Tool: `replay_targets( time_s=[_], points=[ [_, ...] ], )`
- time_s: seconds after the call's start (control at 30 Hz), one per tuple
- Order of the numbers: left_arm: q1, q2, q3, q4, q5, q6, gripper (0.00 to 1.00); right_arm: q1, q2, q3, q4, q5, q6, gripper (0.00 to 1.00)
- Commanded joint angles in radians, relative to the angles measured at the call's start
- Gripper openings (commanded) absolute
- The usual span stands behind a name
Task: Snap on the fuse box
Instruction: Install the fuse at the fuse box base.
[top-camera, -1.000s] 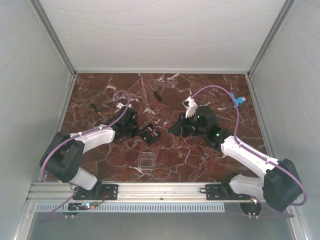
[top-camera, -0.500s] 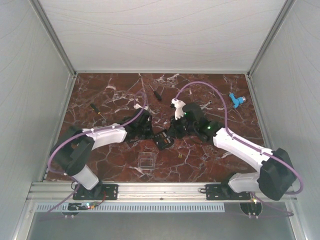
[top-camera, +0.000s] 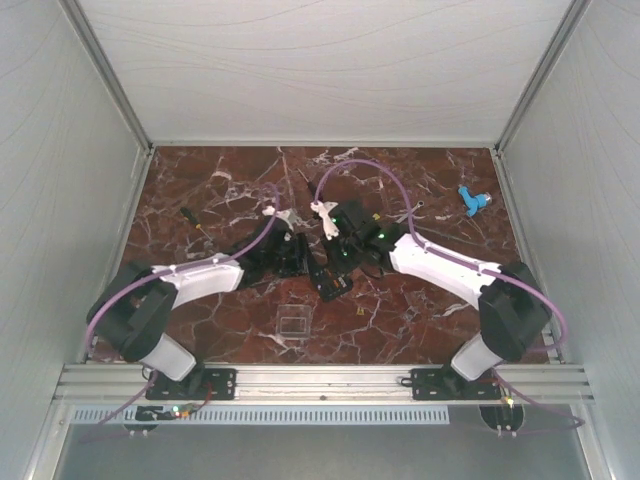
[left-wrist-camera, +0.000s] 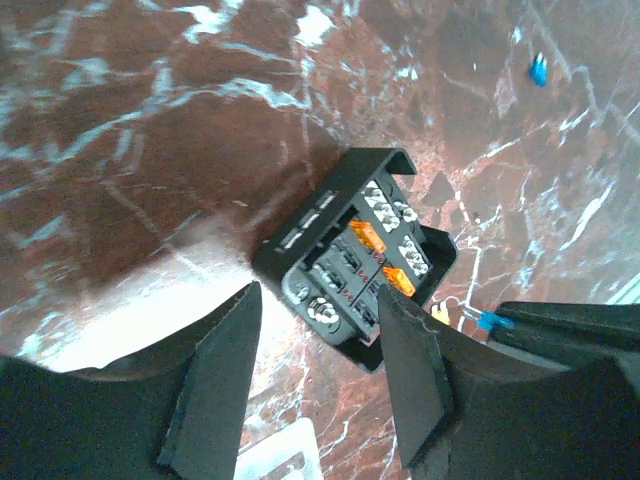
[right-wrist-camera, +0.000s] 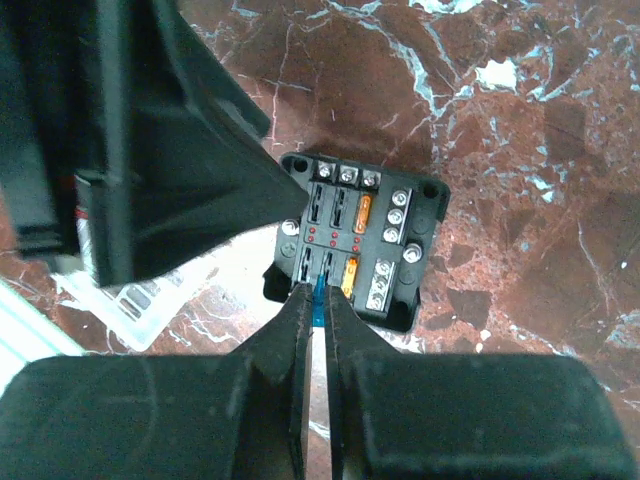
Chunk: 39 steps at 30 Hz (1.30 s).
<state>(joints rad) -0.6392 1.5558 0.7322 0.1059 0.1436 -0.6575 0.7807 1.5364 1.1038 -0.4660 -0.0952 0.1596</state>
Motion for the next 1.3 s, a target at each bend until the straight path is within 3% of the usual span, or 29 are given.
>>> replay_targets(
  time_s=[0.0,0.2,0.43,0.6,1.27],
  points=[
    [0.108,-0.088,-0.102,0.164,0.162,-0.083,0.52,0.035,0.071,0.09,-0.079,0.067,-0.041,0.0],
    [0.21,-0.109,-0.186,0.259,0.32,-0.151,0.56,0.061,0.181,0.191,-0.152,0.12,-0.06,0.0],
    [0.235,-0.035,-0.22,0.405,0.445,-0.228,0.58,0.08,0.257,0.25,-0.181,0.136,-0.063,0.0],
    [0.24,0.063,-0.22,0.512,0.53,-0.28,0.53,0.086,0.301,0.278,-0.189,0.149,-0.056,0.0],
    [0.24,0.231,-0.206,0.609,0.553,-0.315,0.37,0.092,0.374,0.314,-0.198,0.178,-0.011,0.0]
  ],
)
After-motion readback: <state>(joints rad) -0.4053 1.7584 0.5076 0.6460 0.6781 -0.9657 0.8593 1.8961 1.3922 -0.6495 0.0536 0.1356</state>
